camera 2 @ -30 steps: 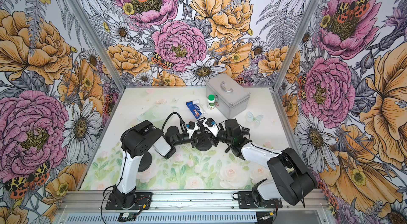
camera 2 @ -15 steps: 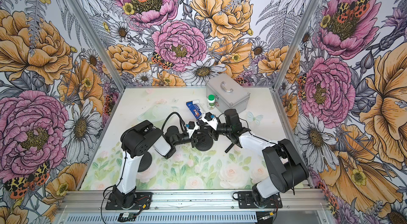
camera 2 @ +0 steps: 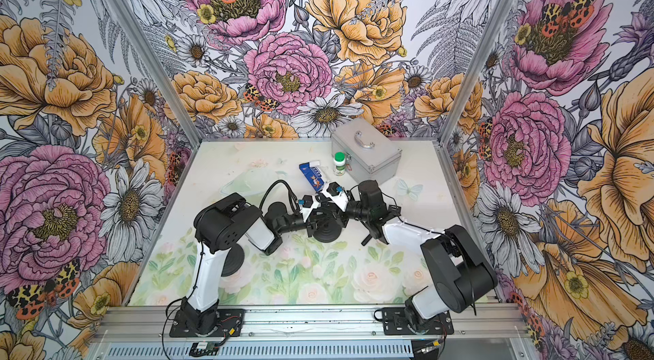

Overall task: Assemble a microphone stand
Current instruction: Screw the microphone stand pole into the microphone stand base.

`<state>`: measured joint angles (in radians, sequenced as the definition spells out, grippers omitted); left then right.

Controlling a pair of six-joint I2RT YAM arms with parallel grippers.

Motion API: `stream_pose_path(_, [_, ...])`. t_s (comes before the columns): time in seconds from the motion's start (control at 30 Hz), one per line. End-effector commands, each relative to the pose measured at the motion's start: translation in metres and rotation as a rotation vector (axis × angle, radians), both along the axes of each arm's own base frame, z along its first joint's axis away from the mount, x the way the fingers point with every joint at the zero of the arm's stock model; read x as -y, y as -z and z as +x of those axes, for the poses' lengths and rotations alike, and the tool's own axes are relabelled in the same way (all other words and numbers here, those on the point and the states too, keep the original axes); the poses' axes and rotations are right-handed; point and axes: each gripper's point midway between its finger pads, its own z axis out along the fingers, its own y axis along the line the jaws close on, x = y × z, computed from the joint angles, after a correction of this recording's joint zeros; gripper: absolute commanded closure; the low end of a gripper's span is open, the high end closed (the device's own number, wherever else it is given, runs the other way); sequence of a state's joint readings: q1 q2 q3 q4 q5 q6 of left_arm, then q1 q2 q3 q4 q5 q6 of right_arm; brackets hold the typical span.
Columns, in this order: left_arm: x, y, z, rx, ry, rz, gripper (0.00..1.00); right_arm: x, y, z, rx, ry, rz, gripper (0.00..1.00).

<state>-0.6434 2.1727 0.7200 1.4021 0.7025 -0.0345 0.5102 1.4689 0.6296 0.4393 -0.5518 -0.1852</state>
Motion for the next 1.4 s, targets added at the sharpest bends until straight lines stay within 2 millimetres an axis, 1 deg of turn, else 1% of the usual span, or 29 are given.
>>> stream_pose_path(0.0, [0.002,0.000,0.006,-0.030,-0.012,-0.017,0.81,0.052,0.024,0.026,0.077,0.595,-0.095,1.00])
stream_pose_path(0.03, [0.002,0.000,0.006,-0.031,-0.014,-0.017,0.81,0.066,0.025,0.023,0.076,0.722,-0.054,1.00])
stream_pose_path(0.07, [0.002,0.000,0.005,-0.031,-0.012,-0.016,0.81,0.072,0.027,0.018,0.067,0.792,-0.014,1.00])
stream_pose_path(0.1, [0.002,-0.001,0.005,-0.030,-0.013,-0.018,0.81,0.070,0.030,0.013,0.066,0.806,0.002,1.00])
stream_pose_path(0.17, [0.002,-0.001,0.005,-0.030,-0.012,-0.017,0.80,0.052,0.034,-0.001,0.086,0.756,-0.034,1.00])
stream_pose_path(0.27, [0.002,-0.001,0.004,-0.028,-0.008,-0.016,0.80,0.029,0.040,-0.011,0.082,0.613,-0.108,0.99])
stream_pose_path(0.33, [0.003,-0.001,0.004,-0.027,-0.008,-0.017,0.80,0.008,0.041,-0.025,0.109,0.420,-0.161,0.87])
stream_pose_path(0.4, [0.003,-0.001,0.003,-0.028,-0.007,-0.015,0.80,-0.003,0.041,-0.042,0.124,0.252,-0.196,0.79])
stream_pose_path(0.43, [0.003,-0.001,0.003,-0.025,-0.005,-0.016,0.80,-0.005,0.040,-0.050,0.124,0.174,-0.209,0.76])
stream_pose_path(0.47, [0.003,-0.002,0.003,-0.024,-0.003,-0.017,0.80,-0.004,0.037,-0.053,0.127,0.137,-0.210,0.74])
stream_pose_path(0.57, [0.003,-0.001,0.001,-0.024,0.003,-0.015,0.80,0.007,0.020,-0.053,0.069,0.049,-0.126,0.63])
stream_pose_path(0.6, [0.003,-0.001,0.001,-0.023,0.003,-0.016,0.80,0.008,0.015,-0.057,0.045,0.004,-0.096,0.61])
stream_pose_path(0.63, [0.003,-0.001,0.001,-0.023,0.003,-0.015,0.80,0.008,0.010,-0.062,0.036,-0.056,-0.080,0.61])
stream_pose_path(0.67, [0.004,-0.001,0.001,-0.024,0.005,-0.015,0.80,0.008,0.008,-0.063,0.030,-0.078,-0.082,0.61])
stream_pose_path(0.8, [0.004,-0.001,0.001,-0.022,0.008,-0.015,0.80,0.016,0.009,-0.056,0.011,-0.097,-0.117,0.60])
stream_pose_path(0.87, [0.004,-0.001,0.000,-0.021,0.011,-0.015,0.80,0.018,0.007,-0.051,0.006,-0.107,-0.105,0.60])
stream_pose_path(1.07, [0.004,-0.002,-0.001,-0.016,0.015,-0.015,0.80,0.022,-0.006,-0.028,-0.003,-0.116,-0.062,0.60])
stream_pose_path(1.27, [0.005,-0.001,-0.002,-0.014,0.018,-0.013,0.80,0.016,-0.022,-0.017,0.005,-0.153,-0.006,0.60])
stream_pose_path(1.37, [0.005,-0.001,-0.002,-0.013,0.020,-0.014,0.80,0.012,-0.023,-0.014,0.000,-0.168,0.016,0.61])
